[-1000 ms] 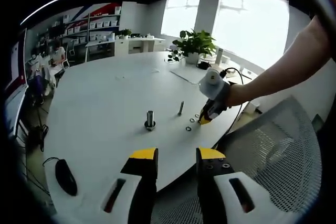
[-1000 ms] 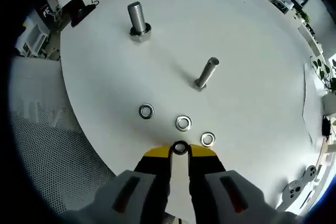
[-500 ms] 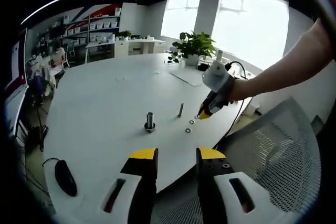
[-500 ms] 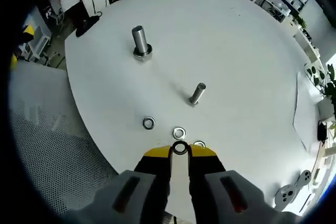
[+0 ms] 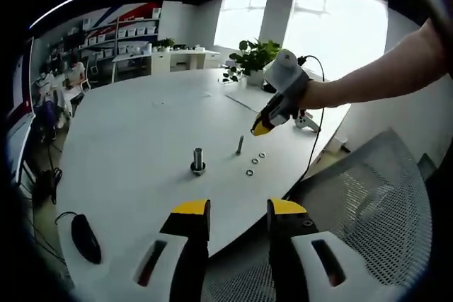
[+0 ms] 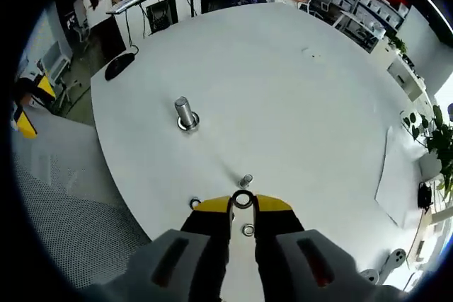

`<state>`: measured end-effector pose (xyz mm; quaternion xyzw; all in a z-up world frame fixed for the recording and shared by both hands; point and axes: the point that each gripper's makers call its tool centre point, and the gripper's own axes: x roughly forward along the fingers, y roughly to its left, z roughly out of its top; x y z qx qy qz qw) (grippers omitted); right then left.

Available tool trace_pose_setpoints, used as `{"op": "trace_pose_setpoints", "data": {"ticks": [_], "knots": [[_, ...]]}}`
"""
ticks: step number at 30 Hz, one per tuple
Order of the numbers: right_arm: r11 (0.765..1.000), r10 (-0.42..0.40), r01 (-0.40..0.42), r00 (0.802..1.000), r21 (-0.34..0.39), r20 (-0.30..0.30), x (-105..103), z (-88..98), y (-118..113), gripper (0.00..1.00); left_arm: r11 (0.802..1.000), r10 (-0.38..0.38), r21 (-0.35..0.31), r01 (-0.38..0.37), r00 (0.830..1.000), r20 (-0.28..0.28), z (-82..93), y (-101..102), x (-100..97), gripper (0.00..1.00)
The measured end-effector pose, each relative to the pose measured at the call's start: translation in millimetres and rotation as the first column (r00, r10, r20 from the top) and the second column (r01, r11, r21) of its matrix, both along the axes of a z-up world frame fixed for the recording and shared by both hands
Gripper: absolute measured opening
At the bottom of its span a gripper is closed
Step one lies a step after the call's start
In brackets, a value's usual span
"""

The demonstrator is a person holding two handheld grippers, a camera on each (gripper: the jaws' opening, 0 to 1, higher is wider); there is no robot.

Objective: Place the washer onto the threaded stud by aligning its center hole with the stud, sliding it down to the base, and recovering from edge contact or off-axis alignment until the washer reaches the visible bottom stop.

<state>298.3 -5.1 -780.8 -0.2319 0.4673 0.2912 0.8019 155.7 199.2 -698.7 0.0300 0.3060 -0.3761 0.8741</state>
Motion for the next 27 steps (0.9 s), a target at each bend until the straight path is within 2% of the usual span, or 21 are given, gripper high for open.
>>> {"op": "trace_pose_setpoints", "data": {"ticks": [3,5,8,12,27], "knots": [[1.000,0.008,-0.008,1.000,-0.004,0.001,1,-0.1,0,0.13,1.000,0.004,-0.006,-0.004,1.000,-0.004,0.0,0,0.4,0.30],[1.000,0.010,-0.010,1.000,-0.006,-0.003,0,-0.8,0,0.13,1.000,-0.006,0.007,0.006,1.000,-0.021,-4.1,0,-2.3,0.30],[0.999,0.026,-0.027,1.000,-0.026,-0.009,0,-3.1,0,0.13,0.997,-0.030,0.068,0.035,0.997,-0.071,-17.6,1,-9.1,0.30],[0.999,0.026,-0.026,1.000,-0.026,-0.007,3,-0.3,2,0.13,0.996,-0.042,0.071,0.048,0.995,-0.090,-20.9,-1,-11.5,0.30],[0.995,0.076,-0.075,0.997,-0.060,0.001,16,12.0,11,0.13,0.998,-0.016,0.059,0.021,0.997,-0.073,-17.7,2,-7.6,0.29]]}}
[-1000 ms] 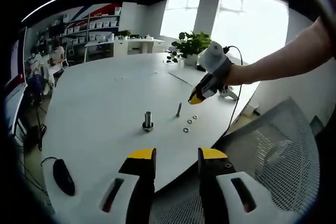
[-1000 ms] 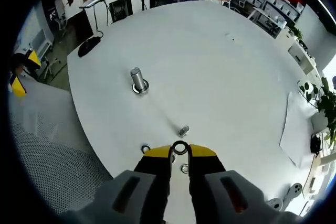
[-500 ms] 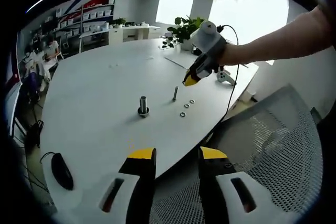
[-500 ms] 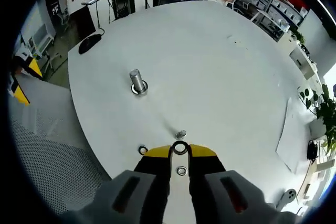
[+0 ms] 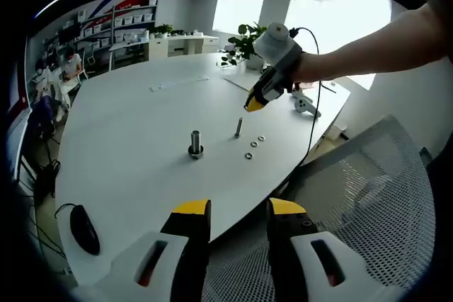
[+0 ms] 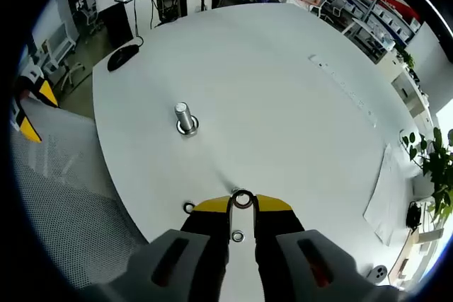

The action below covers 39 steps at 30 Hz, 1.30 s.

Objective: Place the washer onto the threaded stud by aligning its center hole with the stud, sliding it down to the base, and recovering from edge contact or off-axis alignment until the washer reaches the visible bottom stop.

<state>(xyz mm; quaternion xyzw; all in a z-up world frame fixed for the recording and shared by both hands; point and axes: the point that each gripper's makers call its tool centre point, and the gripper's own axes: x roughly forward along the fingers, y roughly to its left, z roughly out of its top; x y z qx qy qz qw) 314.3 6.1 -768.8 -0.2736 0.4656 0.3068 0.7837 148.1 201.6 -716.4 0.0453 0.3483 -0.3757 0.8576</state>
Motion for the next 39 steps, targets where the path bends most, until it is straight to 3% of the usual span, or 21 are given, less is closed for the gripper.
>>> {"op": "trace_pose_setpoints", "data": {"ticks": [10,25,39], "knots": [[0.999,0.036,-0.036,0.999,-0.019,-0.015,12,-6.1,-5,0.13,1.000,0.007,0.000,-0.007,1.000,0.007,0.8,1,1.7,0.28],[0.993,0.106,-0.109,0.992,-0.037,-0.068,3,-29.6,2,0.13,0.999,0.030,-0.012,-0.030,0.999,0.013,3.8,3,4.3,0.28],[0.991,0.115,-0.121,0.988,-0.056,-0.100,4,-44.6,2,0.13,0.999,0.033,-0.001,-0.033,0.999,0.009,1.9,4,5.3,0.28]]}}
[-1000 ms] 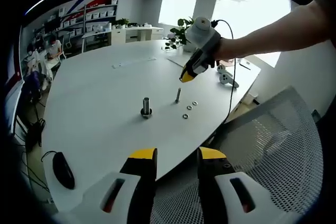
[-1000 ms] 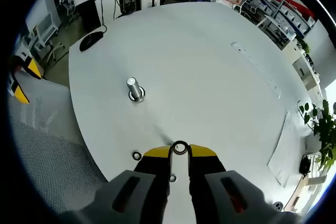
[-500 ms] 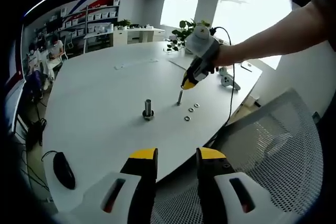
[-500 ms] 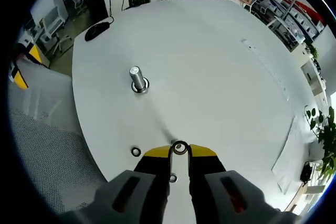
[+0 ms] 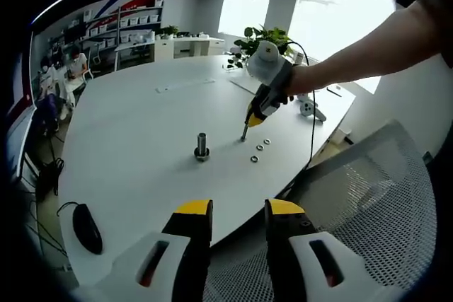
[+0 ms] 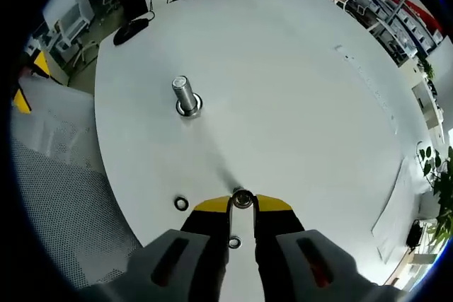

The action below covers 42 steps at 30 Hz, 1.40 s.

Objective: Place the washer onto the threaded stud by aligning its center hole with the stud, sliding it down to the base, and recovering from edge contact or off-axis alignment until the washer reaches the visible bottom stop.

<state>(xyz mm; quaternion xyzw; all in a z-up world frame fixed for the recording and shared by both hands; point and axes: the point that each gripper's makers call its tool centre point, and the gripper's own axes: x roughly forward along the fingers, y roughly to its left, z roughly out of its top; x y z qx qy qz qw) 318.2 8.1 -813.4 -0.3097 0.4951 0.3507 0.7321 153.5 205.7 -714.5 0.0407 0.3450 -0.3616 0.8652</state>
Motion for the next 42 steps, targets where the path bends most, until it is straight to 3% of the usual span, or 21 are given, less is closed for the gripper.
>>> {"op": "trace_pose_setpoints", "data": {"ticks": [4,20,33,42], "knots": [[1.000,0.010,-0.011,1.000,-0.009,-0.015,3,-7.9,0,0.13,1.000,0.000,0.008,0.000,1.000,-0.002,-1.0,1,-0.8,0.28],[0.994,-0.103,0.106,0.988,0.020,-0.112,9,-52.7,-10,0.14,1.000,0.012,0.023,-0.012,1.000,-0.015,-3.9,4,-1.0,0.27],[0.992,-0.116,0.119,0.990,0.033,-0.085,10,-47.8,-10,0.22,1.000,0.012,0.023,-0.011,1.000,-0.016,-3.4,3,-1.4,0.27],[0.986,-0.163,0.166,0.982,0.023,-0.095,-15,-43.3,-35,0.23,1.000,0.013,0.016,-0.013,1.000,-0.007,-1.7,3,0.1,0.27]]}}
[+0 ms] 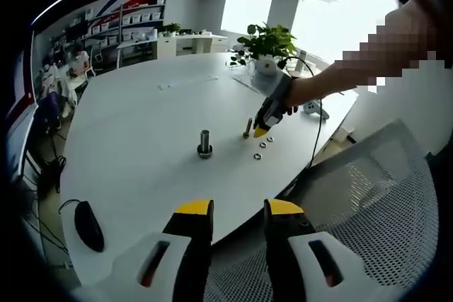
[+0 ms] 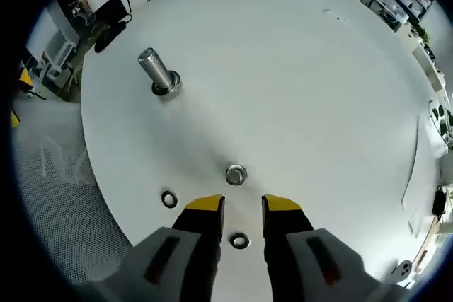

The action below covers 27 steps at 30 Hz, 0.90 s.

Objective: Place the washer onto the threaded stud by aligning its center hole with the stud, sliding it down to the base, and recovering from edge contact or off-axis alignment until the washer reaches the visible bottom stop.

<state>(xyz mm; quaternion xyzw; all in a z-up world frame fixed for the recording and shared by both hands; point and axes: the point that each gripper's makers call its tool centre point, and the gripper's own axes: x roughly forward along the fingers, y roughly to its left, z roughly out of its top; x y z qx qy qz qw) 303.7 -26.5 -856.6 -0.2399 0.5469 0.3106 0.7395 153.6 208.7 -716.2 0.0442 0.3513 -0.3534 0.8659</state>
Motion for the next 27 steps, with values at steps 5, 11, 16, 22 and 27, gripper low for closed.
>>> {"op": "trace_pose_setpoints", "data": {"ticks": [5,11,16,22,27], "knots": [[0.999,-0.038,0.038,0.999,0.003,-0.027,-15,-3.8,-22,0.23,1.000,-0.009,-0.001,0.009,1.000,0.000,0.2,-1,-0.9,0.26],[0.999,-0.038,0.038,0.998,0.005,-0.043,-29,-7.4,-28,0.23,1.000,-0.017,-0.002,0.017,1.000,-0.001,-0.3,-2,-0.7,0.26],[0.999,-0.037,0.038,0.998,0.004,-0.049,-37,-11.4,-25,0.23,1.000,-0.027,0.005,0.027,1.000,-0.008,-2.2,-3,-2.4,0.26],[1.000,-0.028,0.027,0.999,-0.015,-0.040,-32,-10.0,-26,0.19,0.999,-0.032,0.006,0.032,0.999,-0.013,-3.2,-3,-3.0,0.26],[0.998,0.045,-0.045,0.999,-0.046,-0.017,-34,-9.8,-21,0.19,0.999,-0.033,0.013,0.033,0.999,-0.016,-4.4,-3,-3.2,0.26]]}}
